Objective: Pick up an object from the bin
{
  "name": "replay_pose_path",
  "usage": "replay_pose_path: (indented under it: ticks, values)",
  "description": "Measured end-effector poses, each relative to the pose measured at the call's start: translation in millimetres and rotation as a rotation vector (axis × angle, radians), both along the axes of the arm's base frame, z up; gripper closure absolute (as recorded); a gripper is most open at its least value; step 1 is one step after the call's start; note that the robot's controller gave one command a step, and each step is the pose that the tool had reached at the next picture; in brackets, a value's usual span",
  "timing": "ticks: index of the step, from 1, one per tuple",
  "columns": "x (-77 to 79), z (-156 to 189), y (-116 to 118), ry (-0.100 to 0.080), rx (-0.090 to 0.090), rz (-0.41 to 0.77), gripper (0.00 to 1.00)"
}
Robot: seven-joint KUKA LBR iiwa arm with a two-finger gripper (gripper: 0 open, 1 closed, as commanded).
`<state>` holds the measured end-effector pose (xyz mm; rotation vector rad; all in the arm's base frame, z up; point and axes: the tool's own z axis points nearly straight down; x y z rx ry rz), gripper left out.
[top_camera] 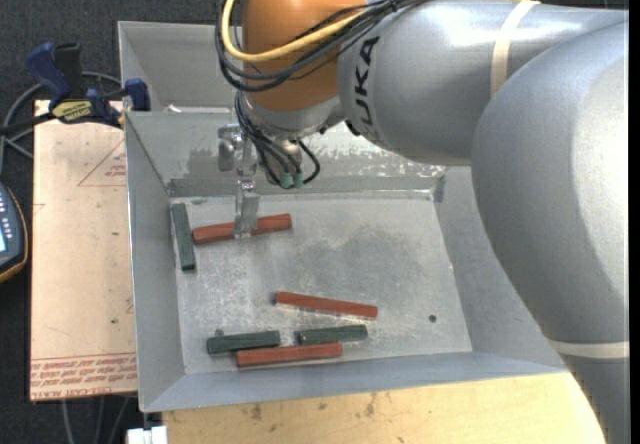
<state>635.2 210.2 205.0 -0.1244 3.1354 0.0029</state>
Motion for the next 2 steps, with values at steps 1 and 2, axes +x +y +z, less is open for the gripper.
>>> replay_pose_path:
  ticks: [1, 2]
  values:
    - [2.7, -140.3, -30.1, 0.009, -0.003, -0.001, 0.00]
    - [5.0, -134.3, -28.6, 0.002, 0.000, 0.000, 1.00]
